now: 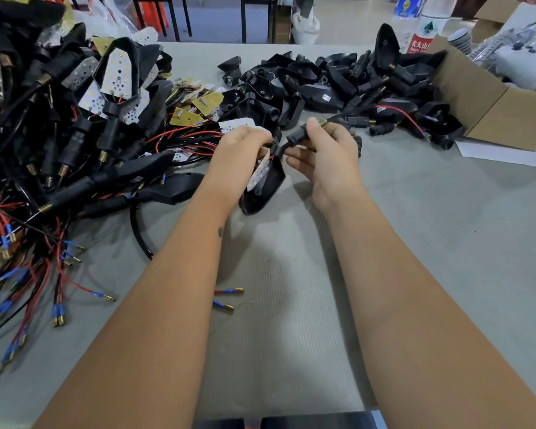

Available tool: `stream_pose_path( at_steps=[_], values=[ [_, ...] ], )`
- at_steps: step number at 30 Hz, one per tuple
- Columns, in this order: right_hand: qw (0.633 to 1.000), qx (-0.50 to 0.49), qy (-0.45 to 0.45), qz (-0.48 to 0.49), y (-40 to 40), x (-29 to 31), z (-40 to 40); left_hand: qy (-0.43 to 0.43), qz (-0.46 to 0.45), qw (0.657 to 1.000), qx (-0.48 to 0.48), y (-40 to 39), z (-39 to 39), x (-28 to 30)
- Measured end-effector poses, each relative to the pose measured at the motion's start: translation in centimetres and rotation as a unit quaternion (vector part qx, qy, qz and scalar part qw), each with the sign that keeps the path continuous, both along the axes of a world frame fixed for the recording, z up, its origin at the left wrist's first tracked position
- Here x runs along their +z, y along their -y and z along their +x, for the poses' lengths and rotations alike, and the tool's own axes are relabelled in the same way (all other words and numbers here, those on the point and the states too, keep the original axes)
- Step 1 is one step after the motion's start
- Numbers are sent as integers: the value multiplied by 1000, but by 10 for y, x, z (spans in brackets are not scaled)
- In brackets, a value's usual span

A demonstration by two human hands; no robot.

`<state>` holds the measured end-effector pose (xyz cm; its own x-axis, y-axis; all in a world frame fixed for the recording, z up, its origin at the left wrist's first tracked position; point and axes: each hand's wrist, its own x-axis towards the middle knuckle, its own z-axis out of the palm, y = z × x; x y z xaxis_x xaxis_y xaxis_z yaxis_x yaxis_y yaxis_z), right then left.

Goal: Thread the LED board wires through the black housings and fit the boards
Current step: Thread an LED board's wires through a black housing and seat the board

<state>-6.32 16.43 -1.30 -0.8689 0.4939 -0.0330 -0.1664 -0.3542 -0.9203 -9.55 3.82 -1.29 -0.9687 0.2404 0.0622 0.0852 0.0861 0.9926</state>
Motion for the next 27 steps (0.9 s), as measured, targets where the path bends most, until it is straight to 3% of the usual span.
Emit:
stream_pose_path(
  at_steps=[3,8,10,15,21,27],
  values=[
    [997,-53,-2,-58,-5,-2,-3,16,-9,1000,-17,6,-3,0],
    [986,-93,-25,-133,-11,-6,-6,-99,-53,991,-73,10,4,-2],
    [985,-88,-29,-147,-12,-6,-6,-124,-79,988,-53,9,4,-3],
    [995,-8,-27,-93,-9,-5,-3,-162,-71,984,25,8,-1,-4],
    [997,68,-29,-20,-3,-4,1,-177,-28,983,46,7,0,-3],
    [997,36,-49,-44,0,-6,-2,-135,-24,987,83,2,0,-3]
  ],
)
